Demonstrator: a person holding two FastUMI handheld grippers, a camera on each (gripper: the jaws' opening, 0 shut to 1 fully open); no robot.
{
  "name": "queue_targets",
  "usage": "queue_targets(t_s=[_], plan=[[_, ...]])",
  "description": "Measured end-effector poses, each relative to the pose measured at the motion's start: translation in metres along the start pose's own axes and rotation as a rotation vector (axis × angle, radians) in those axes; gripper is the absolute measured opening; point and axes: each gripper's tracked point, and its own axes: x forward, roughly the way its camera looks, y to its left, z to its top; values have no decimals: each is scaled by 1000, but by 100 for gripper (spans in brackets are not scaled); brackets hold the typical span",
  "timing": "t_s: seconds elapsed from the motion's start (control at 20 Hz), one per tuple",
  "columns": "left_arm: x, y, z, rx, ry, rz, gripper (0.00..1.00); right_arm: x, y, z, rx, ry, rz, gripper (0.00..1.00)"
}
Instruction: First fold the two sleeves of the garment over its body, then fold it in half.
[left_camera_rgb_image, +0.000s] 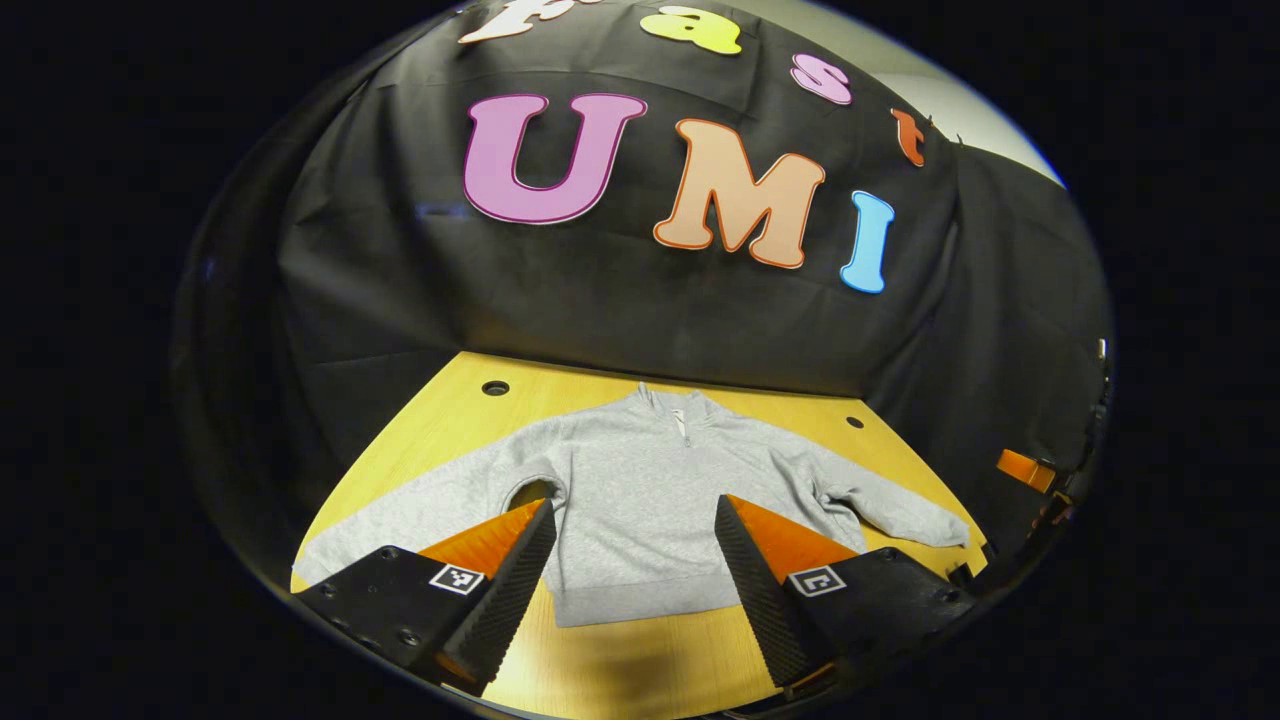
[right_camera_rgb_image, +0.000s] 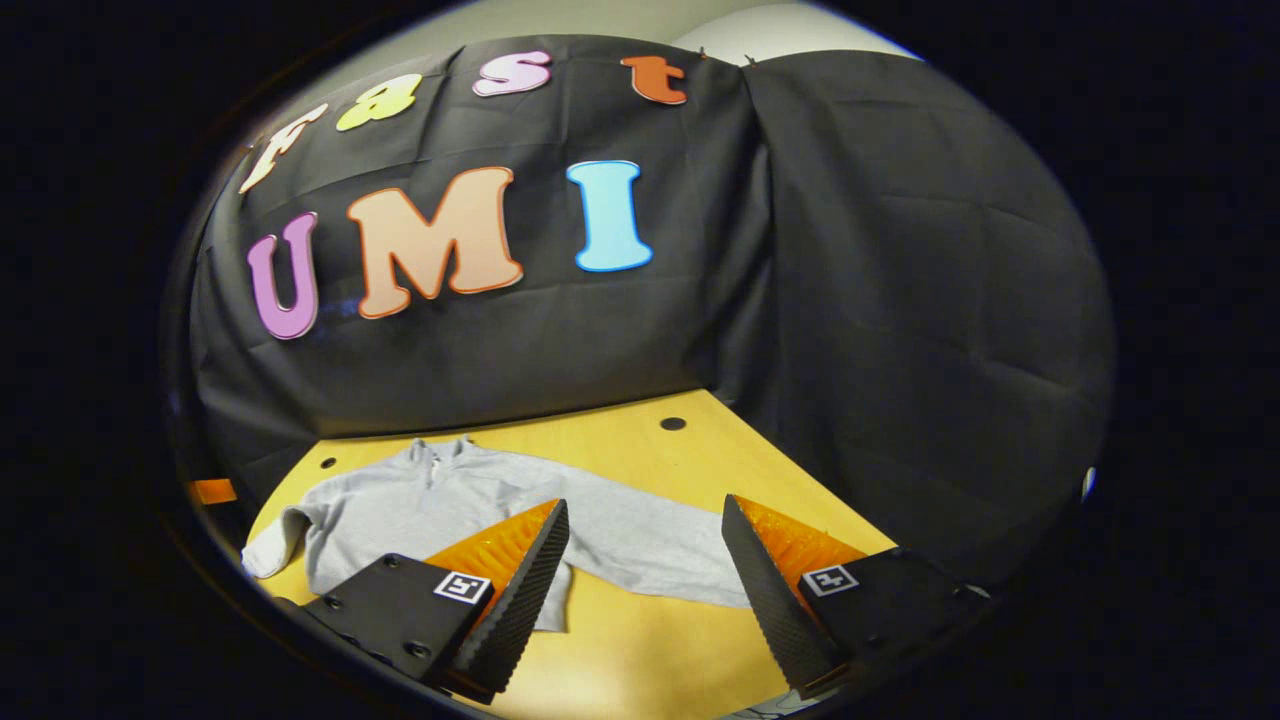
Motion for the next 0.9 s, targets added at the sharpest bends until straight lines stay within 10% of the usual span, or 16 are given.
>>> queue_targets(t_s=[0.9], plan=[[10,-28,-2,64,35,-17,94,88,-188,-143,114,314,-224,97]])
